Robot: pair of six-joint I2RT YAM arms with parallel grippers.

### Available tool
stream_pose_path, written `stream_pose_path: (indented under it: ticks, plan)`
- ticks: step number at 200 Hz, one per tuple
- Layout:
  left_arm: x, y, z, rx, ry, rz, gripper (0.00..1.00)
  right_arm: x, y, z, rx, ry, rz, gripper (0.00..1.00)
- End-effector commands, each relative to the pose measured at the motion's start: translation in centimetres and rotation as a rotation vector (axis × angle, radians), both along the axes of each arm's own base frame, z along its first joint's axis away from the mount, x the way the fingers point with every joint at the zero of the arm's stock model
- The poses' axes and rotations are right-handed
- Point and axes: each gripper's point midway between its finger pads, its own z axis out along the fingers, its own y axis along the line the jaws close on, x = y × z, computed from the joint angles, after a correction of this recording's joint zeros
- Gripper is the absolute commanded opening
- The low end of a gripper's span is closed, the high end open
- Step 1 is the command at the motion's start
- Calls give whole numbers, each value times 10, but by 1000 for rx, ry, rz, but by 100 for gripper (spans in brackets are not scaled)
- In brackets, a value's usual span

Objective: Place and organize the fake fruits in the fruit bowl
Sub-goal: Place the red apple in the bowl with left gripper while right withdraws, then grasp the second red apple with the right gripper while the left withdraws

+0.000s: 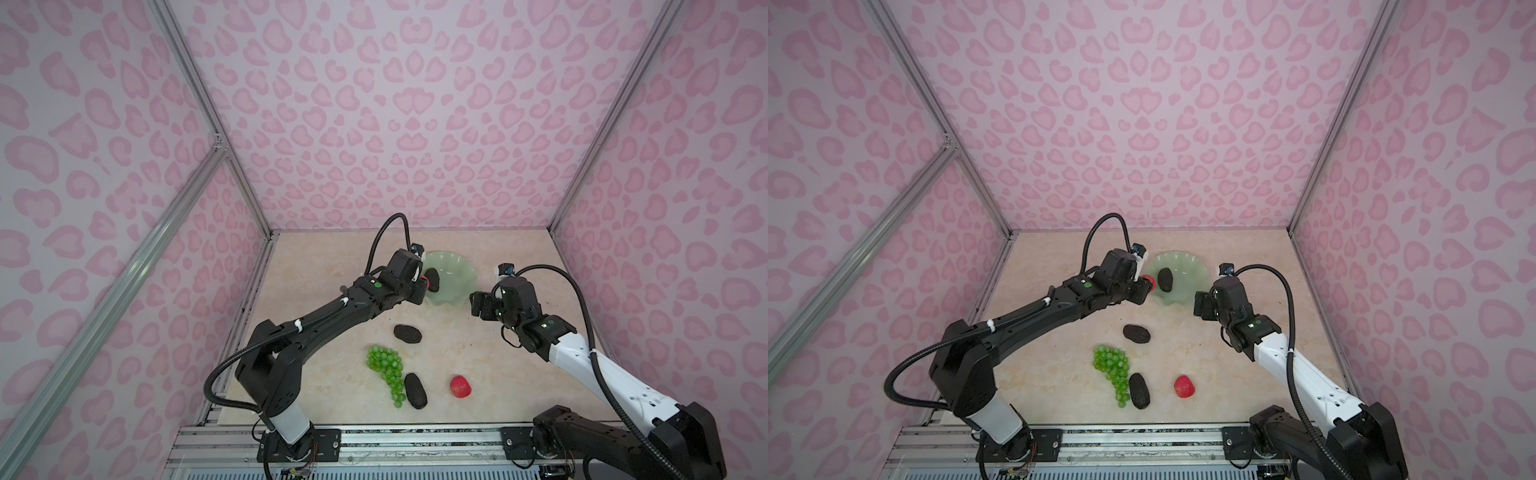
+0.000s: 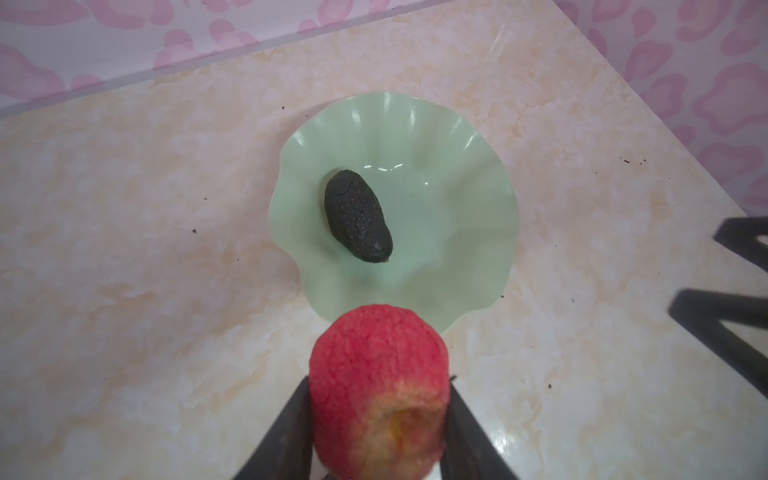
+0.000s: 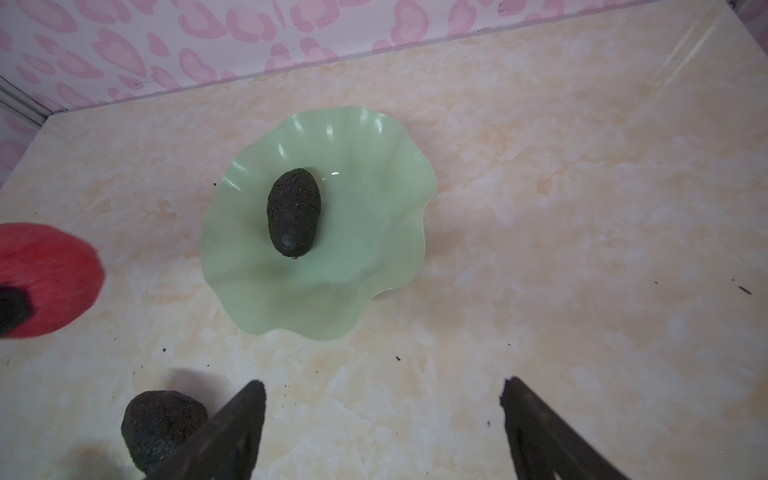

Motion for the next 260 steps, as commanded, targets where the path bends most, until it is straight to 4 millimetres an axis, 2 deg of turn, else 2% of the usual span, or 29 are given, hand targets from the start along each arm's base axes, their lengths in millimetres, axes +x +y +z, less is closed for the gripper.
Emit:
stream_pose_path:
  ticks: [1, 37, 72, 99, 124, 156, 179, 224, 244, 260]
  plan:
    - [20, -23, -15, -7, 18, -66, 45, -13, -7, -2, 8, -6, -12, 89]
    - [38, -40, -52, 17, 88, -72, 45, -26, -19, 5, 13, -40, -51, 91]
    - [39, -48, -76, 23, 143, -83, 47, -31, -24, 5, 12, -43, -67, 92]
    - [37, -47, -84, 31, 165, -81, 51, -30, -25, 4, 10, -39, -67, 92]
    - [34, -48, -79, 22, 165, -93, 56, -29, -24, 3, 11, -38, -69, 92]
    - [31, -51, -61, -10, 147, -111, 62, -28, -21, -2, 11, -17, -61, 92]
    - [30, -49, -38, -39, 105, -112, 62, -30, -20, -8, 13, 4, -55, 92]
    - [23, -40, 53, -136, -58, -123, 63, -44, -5, -26, 19, 90, 6, 89]
    - [15, -27, 91, -165, -141, -108, 64, -59, 13, -38, 2, 133, 58, 89]
    - [7, -10, 112, -174, -204, -77, 65, -77, 28, -50, -21, 187, 97, 88]
